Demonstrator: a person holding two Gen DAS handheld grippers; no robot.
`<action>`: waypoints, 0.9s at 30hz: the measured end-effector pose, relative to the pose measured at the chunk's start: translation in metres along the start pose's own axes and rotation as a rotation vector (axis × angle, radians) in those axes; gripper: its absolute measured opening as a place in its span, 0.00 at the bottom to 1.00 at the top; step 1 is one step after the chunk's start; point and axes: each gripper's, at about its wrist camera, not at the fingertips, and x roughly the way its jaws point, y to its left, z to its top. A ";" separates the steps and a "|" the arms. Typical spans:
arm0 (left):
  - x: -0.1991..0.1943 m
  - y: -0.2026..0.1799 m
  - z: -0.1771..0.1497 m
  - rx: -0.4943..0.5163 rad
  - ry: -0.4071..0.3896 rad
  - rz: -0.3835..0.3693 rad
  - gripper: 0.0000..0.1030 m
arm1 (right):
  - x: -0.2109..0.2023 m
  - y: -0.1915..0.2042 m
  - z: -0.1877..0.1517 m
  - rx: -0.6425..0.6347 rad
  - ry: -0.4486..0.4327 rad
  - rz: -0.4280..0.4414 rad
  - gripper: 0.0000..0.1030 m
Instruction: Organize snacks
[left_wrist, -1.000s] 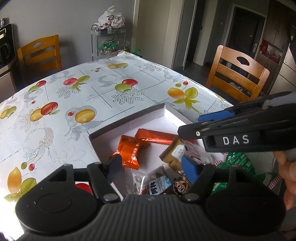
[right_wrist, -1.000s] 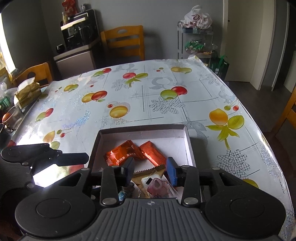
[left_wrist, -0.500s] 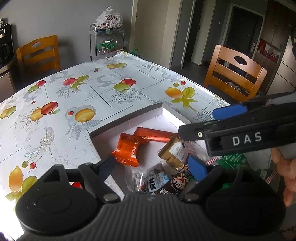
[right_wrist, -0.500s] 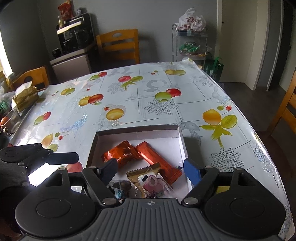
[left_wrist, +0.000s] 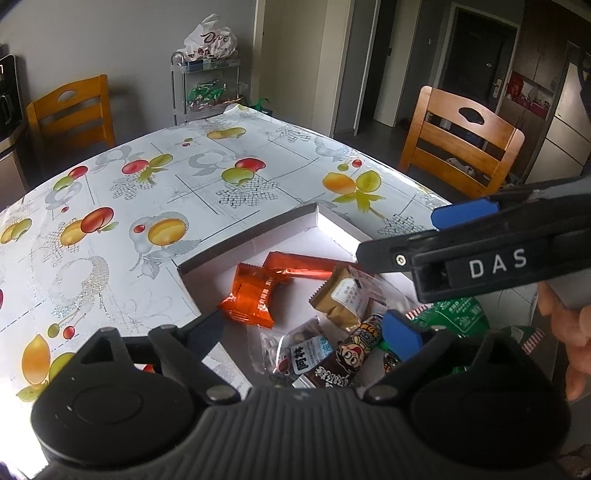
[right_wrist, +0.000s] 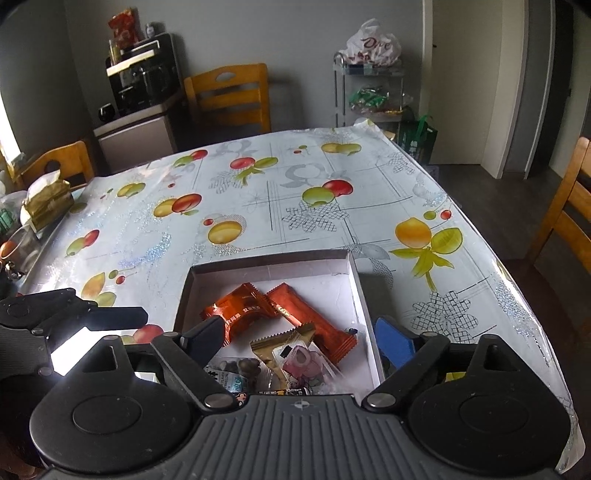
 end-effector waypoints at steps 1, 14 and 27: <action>-0.001 -0.001 -0.001 0.001 0.002 -0.002 0.92 | -0.001 0.000 0.000 0.002 0.000 -0.001 0.88; -0.011 0.005 -0.006 -0.002 0.005 0.009 0.92 | -0.007 0.004 -0.005 0.010 -0.006 -0.014 0.91; -0.022 0.001 -0.008 0.046 -0.034 -0.007 0.95 | -0.013 0.015 -0.006 -0.003 -0.008 -0.020 0.92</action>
